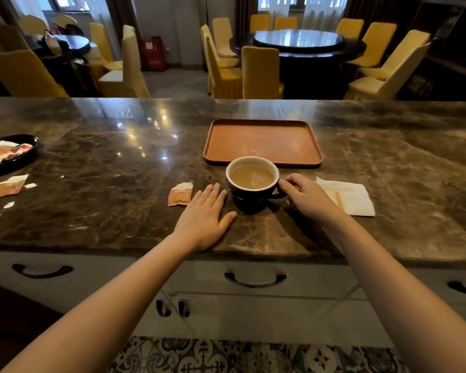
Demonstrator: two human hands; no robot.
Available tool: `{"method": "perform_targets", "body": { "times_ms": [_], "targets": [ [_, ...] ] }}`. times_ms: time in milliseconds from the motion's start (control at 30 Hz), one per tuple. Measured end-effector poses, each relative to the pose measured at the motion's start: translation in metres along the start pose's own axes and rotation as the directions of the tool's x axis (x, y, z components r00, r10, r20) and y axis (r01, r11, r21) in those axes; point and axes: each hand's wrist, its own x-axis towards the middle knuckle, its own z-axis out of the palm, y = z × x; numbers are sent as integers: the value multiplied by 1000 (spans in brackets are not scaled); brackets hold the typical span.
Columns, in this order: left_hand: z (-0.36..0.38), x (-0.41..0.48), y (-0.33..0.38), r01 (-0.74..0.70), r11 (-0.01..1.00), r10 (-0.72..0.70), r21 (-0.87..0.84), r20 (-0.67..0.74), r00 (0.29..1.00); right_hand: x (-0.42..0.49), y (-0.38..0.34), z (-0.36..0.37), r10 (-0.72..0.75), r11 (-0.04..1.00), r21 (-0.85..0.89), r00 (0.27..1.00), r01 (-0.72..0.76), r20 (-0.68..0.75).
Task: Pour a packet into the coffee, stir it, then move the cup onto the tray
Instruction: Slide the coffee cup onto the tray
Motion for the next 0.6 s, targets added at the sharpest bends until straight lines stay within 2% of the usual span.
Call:
{"method": "perform_targets", "body": {
  "times_ms": [200,367,600],
  "targets": [
    [2,1,-1,-4,1000,4,-2,1,1000,2,0,-1,16,990,136,996,-28,83],
    [2,1,-2,-8,1000,8,-6,-4,1000,2,4,1,-42,984,176,997,31,62],
    [3,1,-3,-10,1000,10,-15,-7,1000,4,11,2,-63,956,291,995,39,76]
  ]
}}
